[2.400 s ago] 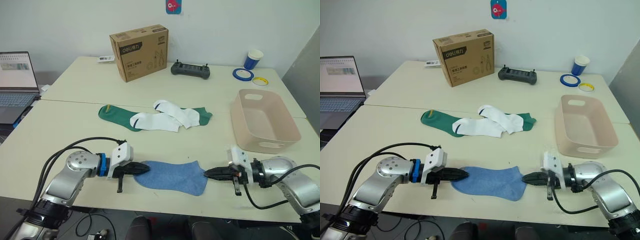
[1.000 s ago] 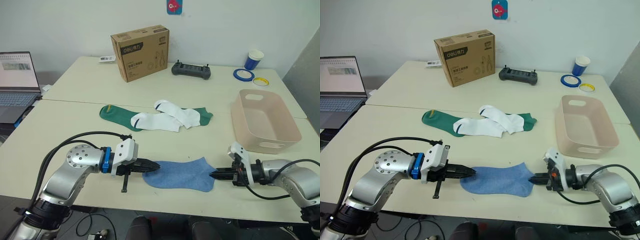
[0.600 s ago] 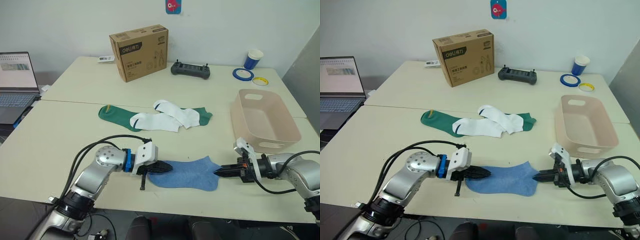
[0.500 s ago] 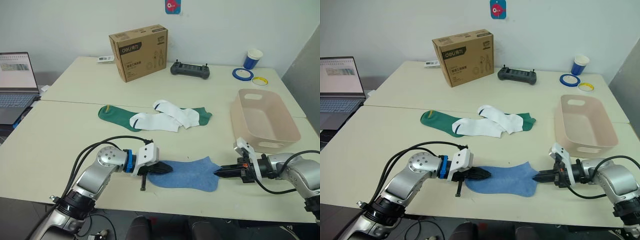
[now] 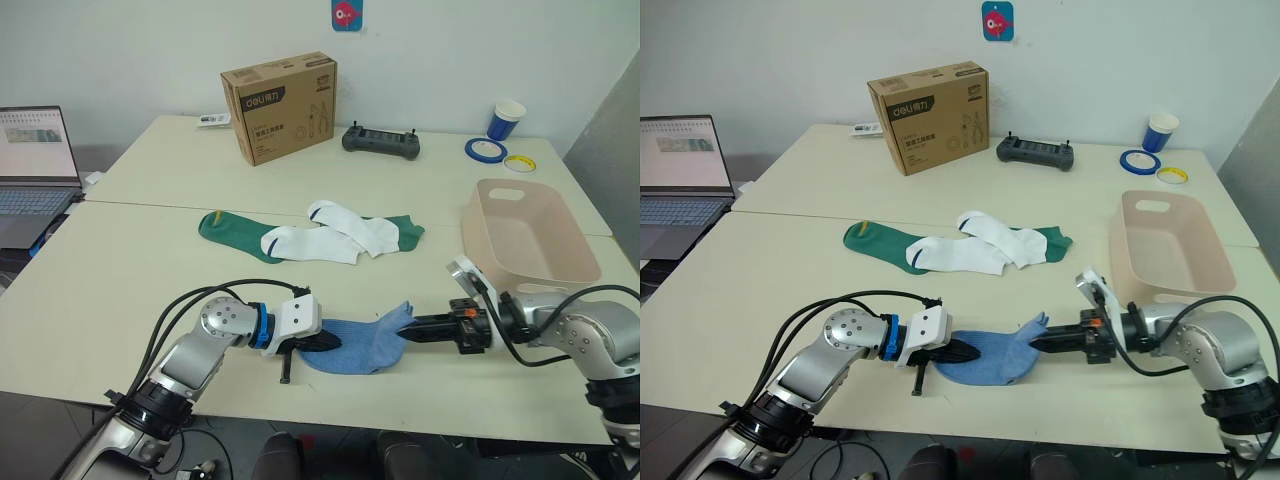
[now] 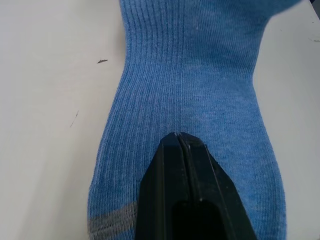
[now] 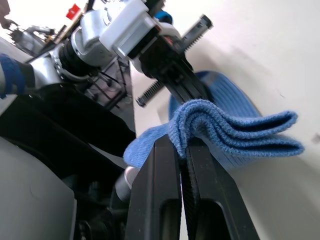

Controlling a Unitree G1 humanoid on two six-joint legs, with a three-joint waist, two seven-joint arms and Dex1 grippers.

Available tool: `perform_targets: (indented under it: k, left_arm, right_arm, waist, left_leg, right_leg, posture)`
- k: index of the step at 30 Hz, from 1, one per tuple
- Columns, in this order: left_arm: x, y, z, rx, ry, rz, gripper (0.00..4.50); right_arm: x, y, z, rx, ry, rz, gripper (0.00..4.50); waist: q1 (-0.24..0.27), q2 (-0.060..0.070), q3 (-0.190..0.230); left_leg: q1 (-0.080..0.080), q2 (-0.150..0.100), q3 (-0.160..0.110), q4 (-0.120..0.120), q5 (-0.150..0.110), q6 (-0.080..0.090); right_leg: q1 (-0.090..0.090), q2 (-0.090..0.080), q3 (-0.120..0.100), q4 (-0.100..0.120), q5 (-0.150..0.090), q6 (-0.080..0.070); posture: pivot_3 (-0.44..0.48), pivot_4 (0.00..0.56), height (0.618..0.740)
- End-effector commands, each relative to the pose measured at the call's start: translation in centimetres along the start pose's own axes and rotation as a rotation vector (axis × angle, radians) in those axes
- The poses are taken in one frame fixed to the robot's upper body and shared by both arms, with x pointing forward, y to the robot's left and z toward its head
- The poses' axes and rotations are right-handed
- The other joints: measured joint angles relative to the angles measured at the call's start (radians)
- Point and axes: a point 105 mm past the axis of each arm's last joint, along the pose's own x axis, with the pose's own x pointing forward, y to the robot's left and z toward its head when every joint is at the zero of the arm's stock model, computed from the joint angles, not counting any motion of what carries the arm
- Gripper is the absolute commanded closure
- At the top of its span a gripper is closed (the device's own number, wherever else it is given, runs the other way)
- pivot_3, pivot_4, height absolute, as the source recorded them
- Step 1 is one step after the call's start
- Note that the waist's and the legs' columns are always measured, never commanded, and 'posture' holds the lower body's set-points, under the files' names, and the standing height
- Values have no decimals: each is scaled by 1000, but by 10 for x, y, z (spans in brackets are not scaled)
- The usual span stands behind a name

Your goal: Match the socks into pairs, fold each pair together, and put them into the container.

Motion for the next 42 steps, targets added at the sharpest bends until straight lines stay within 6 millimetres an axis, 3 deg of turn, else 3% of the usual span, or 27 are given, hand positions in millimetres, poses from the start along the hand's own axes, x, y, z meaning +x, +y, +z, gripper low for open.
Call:
perform_targets:
  k: [1,11,18,19,22,27,33,34,36,42]
  left_arm:
    - [4,-6,-13,-43,48,-20,4500]
    - [0,-1,-12,-43,54,-10,4500]
    - [-1,-1,-13,-49,56,0,4500]
    - [-1,-1,-13,-49,56,0,4500]
    - [-1,0,-13,-51,56,2,4500]
    - [-2,2,-13,-49,55,8,4500]
    - [-2,4,-10,-47,46,11,4500]
    - [-3,4,-11,-48,46,11,4500]
    - [-3,4,-11,-45,47,8,4500]
    - [-3,6,-10,-39,43,1,4500]
  right_arm:
    - [13,4,1,-40,22,27,4482]
    - [54,-2,5,-38,19,107,4482]
    - [66,1,5,-41,19,157,4482]
    - [66,2,6,-38,16,165,3962]
    - [66,9,12,-28,-12,199,3149]
    - [57,18,21,-3,-48,234,1346]
    - [49,5,21,-197,-57,81,1346]
    - [47,3,21,-218,-60,69,1517]
    - [42,1,14,-302,-41,53,1921]
    - [40,-17,-8,-422,16,0,4077]
  waist:
    - [-1,0,0]
    - [-3,0,0]
    - [-3,0,0]
    - [-3,0,0]
    - [-3,0,0]
    - [-3,0,0]
    - [-3,1,0]
    - [-3,1,0]
    - [-3,1,0]
    - [-3,0,0]
  left_leg:
    - [0,0,0,0,0,0]
    - [0,0,0,0,0,0]
    - [0,1,0,0,0,0]
    - [0,1,0,0,0,0]
    - [0,1,0,0,0,0]
    - [0,1,0,0,0,0]
    - [0,1,-1,0,0,0]
    - [0,1,0,0,0,0]
    - [0,1,0,0,0,0]
    - [0,1,0,0,0,0]
  right_leg:
    - [0,0,0,0,0,0]
    - [-1,1,0,1,0,0]
    - [-1,1,0,1,0,0]
    - [-1,1,0,1,0,0]
    - [-1,1,0,1,0,0]
    - [-1,1,0,1,0,0]
    - [-1,1,0,1,0,0]
    - [-1,1,0,1,0,0]
    - [-1,1,0,1,0,0]
    - [-1,1,0,1,0,0]
  posture:
    - [0,150,740]
    - [0,150,740]
    - [0,150,740]
    - [0,150,740]
    - [0,150,740]
    - [0,150,740]
    - [0,150,740]
    - [0,150,740]
    - [0,150,740]
    - [0,150,740]
